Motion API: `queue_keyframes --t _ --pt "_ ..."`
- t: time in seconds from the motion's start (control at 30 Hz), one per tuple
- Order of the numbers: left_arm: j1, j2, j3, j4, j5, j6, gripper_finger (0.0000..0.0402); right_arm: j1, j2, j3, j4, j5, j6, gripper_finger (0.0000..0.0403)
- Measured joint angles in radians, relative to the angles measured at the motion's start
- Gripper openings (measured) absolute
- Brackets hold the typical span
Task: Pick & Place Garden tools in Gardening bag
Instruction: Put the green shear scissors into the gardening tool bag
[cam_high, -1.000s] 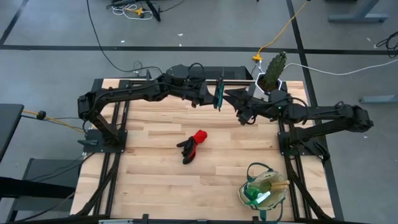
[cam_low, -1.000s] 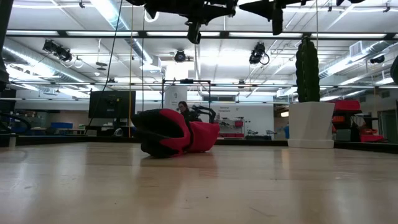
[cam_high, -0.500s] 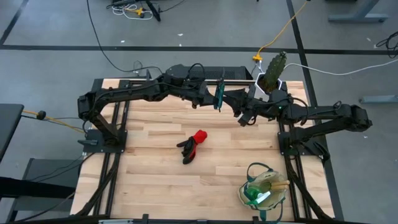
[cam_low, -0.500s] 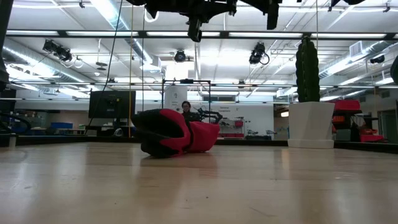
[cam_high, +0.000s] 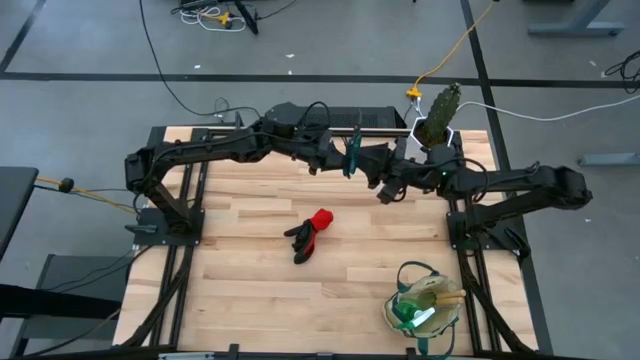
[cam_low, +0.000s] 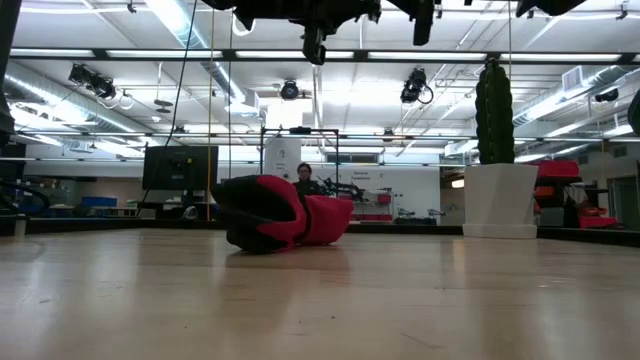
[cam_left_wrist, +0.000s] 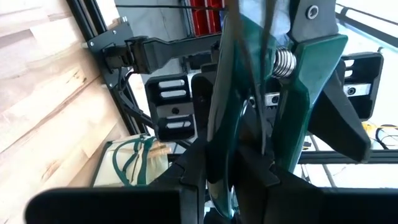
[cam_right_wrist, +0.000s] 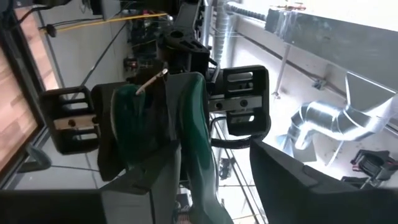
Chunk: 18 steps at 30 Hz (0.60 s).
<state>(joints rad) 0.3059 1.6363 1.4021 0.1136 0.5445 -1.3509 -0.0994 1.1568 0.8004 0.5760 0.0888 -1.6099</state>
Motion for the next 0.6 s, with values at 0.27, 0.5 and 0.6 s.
queue_keyframes --t 0.27,0.5,0.6 --pt "-0.002 0.0 0.0 0.002 0.0 0.0 0.0062 0.0 0.014 0.0 0.024 0.0 0.018 0.0197" --pt "-0.002 0.0 0.0 0.006 0.001 0.001 0.0061 0.0 0.014 0.0 0.024 0.006 0.03 0.0182" --pt "-0.002 0.0 0.0 0.007 0.002 0.001 0.0062 0.0 0.015 0.0 0.022 0.007 0.03 0.0161"
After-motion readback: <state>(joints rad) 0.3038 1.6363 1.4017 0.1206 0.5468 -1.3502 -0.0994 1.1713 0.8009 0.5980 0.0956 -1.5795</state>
